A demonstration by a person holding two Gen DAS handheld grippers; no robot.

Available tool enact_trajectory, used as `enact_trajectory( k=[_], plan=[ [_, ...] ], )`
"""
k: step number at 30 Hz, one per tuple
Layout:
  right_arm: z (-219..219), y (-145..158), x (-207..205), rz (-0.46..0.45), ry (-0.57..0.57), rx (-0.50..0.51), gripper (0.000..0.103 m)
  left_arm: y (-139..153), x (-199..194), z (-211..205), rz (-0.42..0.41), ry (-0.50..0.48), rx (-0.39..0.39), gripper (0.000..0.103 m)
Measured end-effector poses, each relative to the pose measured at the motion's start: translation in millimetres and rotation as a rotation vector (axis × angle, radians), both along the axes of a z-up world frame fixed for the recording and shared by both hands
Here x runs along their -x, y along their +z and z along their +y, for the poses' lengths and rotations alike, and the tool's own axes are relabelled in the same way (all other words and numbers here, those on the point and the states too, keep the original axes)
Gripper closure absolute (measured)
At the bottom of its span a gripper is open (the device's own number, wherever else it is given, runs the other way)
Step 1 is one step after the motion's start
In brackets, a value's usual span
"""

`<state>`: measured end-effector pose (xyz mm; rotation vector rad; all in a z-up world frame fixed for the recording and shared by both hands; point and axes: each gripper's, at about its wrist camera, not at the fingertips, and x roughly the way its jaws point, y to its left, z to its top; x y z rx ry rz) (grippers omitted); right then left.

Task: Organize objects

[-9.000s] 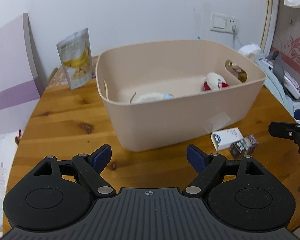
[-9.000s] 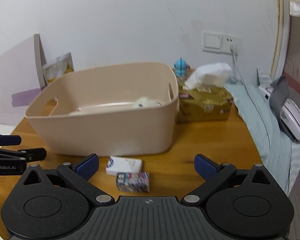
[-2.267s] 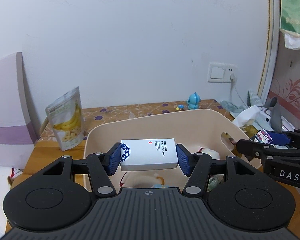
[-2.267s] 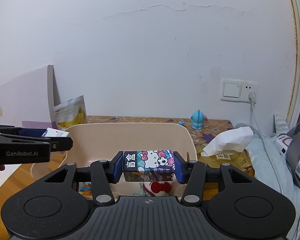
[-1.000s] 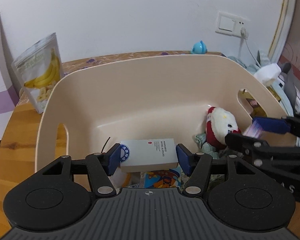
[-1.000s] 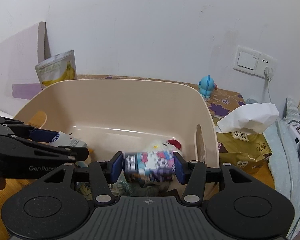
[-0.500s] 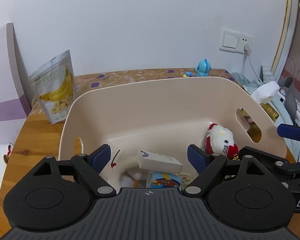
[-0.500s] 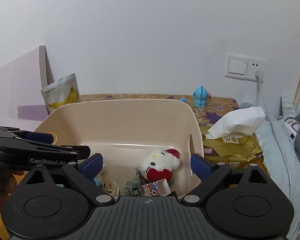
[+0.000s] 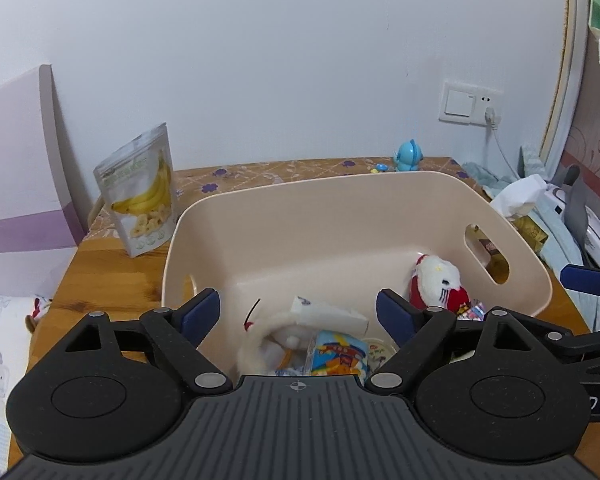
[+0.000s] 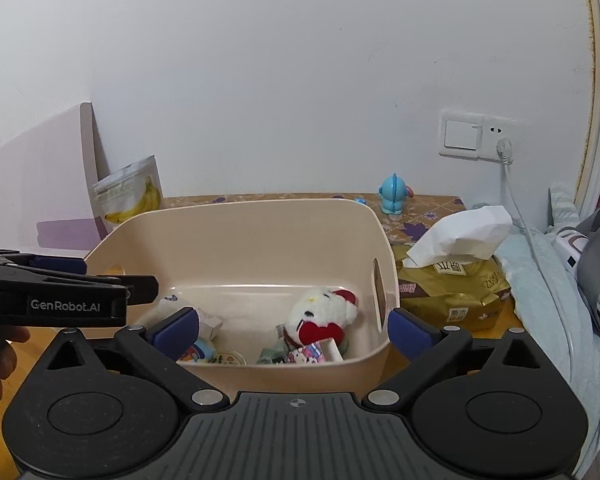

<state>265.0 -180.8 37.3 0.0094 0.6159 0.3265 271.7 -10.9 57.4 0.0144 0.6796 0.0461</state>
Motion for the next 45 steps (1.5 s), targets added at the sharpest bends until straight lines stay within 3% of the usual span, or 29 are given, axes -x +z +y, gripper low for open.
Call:
enact_trajectory(
  k=[19, 45],
  plan=[
    [-7, 4, 62, -0.020, -0.024, 0.005, 0.000, 8, 69, 7, -0.064, 0.018, 0.009, 0.016],
    [-7, 5, 121, -0.016, -0.014, 0.024, 0.000, 8, 139, 7, -0.076, 0.006, 0.045, 0.016]
  ],
)
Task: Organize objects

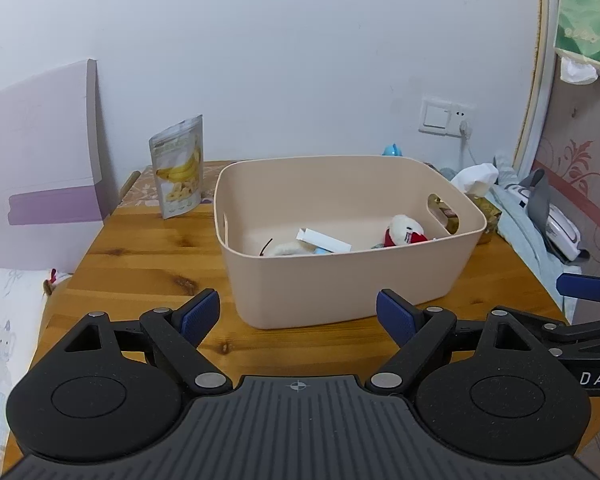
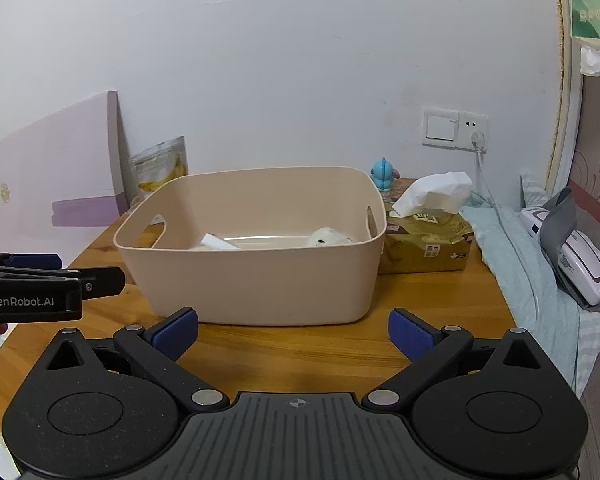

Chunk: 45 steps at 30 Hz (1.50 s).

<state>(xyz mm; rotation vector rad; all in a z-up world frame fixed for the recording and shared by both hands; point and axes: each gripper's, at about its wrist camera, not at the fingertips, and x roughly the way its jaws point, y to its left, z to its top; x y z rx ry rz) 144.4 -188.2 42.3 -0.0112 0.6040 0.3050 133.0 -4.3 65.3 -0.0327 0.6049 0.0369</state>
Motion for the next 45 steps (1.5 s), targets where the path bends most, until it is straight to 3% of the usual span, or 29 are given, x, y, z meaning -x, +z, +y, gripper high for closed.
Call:
enact_trajectory(
  k=[21, 45],
  plan=[
    [-5, -8, 54, 0.006, -0.005, 0.007, 0.000, -12, 43, -6, 0.032, -0.031, 0.000, 0.016],
    [-21, -12, 84, 0.001, -0.032, -0.003, 0.000, -21, 95, -7, 0.034, -0.038, -0.005, 0.016]
  ],
)
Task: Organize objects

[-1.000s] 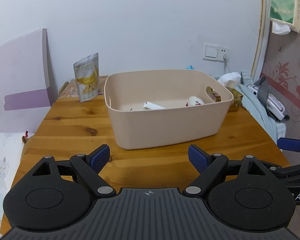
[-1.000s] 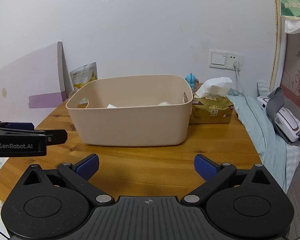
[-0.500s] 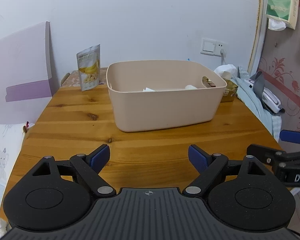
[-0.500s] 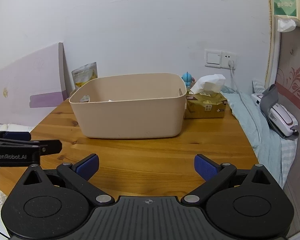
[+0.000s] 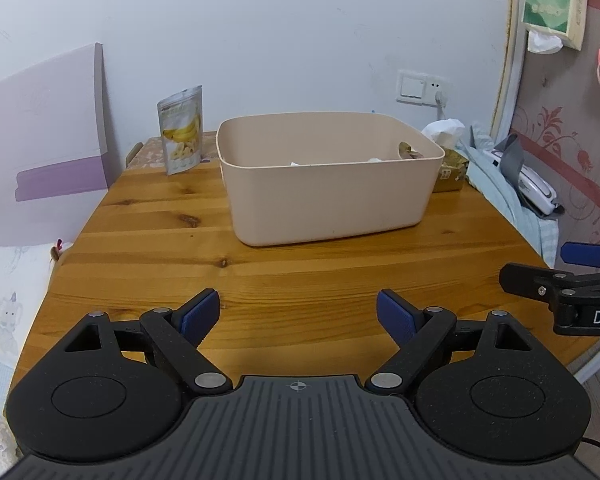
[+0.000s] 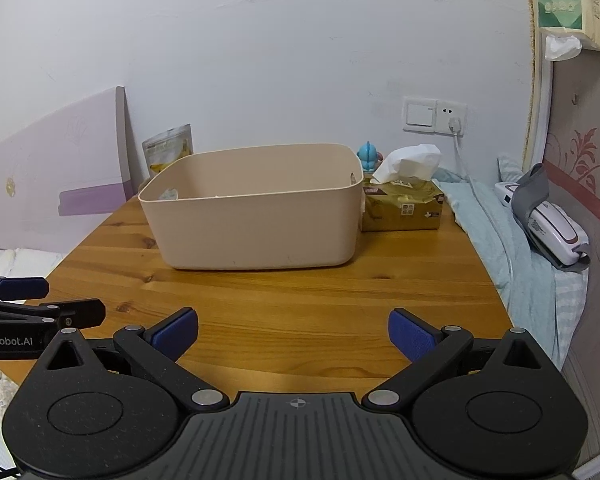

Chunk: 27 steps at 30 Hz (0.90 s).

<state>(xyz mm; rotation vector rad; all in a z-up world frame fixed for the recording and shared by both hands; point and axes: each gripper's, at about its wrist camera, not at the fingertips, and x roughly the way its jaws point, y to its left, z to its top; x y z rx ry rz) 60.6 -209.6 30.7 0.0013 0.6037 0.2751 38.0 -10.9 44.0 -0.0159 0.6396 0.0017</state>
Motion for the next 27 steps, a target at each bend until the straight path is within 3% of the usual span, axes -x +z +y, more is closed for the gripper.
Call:
enact_trajectory(
  k=[27],
  plan=[
    [-6, 2, 12, 0.036, -0.002, 0.035, 0.000, -1, 16, 3, 0.040, 0.011, 0.029, 0.015]
  ],
)
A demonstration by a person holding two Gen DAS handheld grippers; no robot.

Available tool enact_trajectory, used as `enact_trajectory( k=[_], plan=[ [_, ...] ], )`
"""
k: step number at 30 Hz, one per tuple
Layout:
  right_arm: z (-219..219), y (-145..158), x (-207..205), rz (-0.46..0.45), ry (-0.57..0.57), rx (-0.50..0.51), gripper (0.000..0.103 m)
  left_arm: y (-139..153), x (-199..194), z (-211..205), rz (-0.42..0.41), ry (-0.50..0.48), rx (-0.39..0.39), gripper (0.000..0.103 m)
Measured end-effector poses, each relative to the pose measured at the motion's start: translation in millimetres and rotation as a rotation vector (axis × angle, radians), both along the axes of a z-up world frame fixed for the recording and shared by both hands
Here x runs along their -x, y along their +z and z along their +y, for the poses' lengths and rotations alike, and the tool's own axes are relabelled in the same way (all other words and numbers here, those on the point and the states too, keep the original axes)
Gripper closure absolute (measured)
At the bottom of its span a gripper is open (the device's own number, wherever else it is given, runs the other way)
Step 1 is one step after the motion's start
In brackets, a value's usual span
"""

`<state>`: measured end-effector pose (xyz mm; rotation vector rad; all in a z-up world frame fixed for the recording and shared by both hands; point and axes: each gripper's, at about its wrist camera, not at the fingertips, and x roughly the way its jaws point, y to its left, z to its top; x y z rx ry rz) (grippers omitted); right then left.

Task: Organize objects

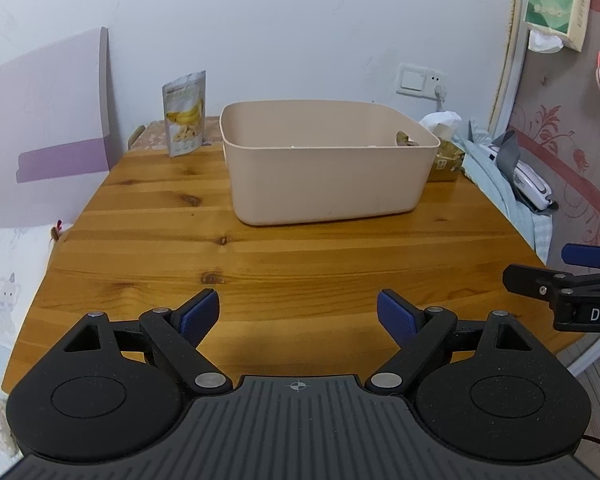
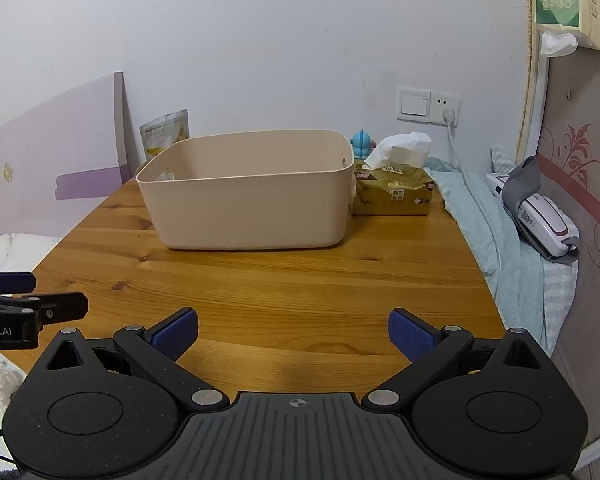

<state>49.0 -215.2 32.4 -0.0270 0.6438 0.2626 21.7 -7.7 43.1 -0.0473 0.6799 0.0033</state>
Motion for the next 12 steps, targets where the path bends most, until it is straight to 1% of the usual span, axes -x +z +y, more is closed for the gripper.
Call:
enact_trajectory(
  k=[12],
  plan=[
    [3.4, -4.1, -4.0, 0.022, 0.006, 0.005, 0.000, -0.6, -3.4, 2.0, 0.004, -0.004, 0.002, 0.015]
  ],
)
